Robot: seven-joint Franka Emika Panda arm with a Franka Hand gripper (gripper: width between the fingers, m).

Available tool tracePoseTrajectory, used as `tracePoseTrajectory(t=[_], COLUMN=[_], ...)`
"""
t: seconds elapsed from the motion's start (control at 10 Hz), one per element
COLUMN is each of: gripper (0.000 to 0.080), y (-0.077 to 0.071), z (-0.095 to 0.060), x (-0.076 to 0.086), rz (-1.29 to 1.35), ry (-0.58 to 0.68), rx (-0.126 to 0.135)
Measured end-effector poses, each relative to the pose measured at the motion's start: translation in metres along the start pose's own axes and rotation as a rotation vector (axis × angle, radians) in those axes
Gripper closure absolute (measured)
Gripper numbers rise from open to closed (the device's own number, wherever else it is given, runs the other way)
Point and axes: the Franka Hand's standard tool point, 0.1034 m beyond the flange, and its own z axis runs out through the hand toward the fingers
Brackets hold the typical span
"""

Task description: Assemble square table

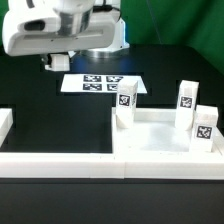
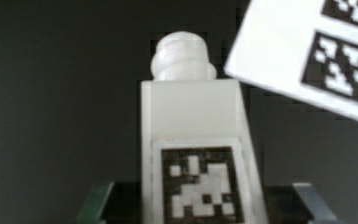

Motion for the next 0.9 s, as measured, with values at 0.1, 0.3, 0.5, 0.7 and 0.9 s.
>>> tracePoseTrajectory(t=[0.1,0.3,0.5,0.7,0.9], gripper=[0.0509,0.0509,0.0509,0.0509,0.0509], y=[-0.002,0.001,0.006,0.011,0.009], z=[-0.032,-0.064,-0.064,-0.065,-0.07], x=[0.019,0.03,0.035,0.038,0.053], rz=[0.021,0.012,0.012,0.02,0.089], ry=[0.058,0.147,0.272,0.407,0.476], rx=[-0.002,-0.037,-0.054,-0.069,0.001])
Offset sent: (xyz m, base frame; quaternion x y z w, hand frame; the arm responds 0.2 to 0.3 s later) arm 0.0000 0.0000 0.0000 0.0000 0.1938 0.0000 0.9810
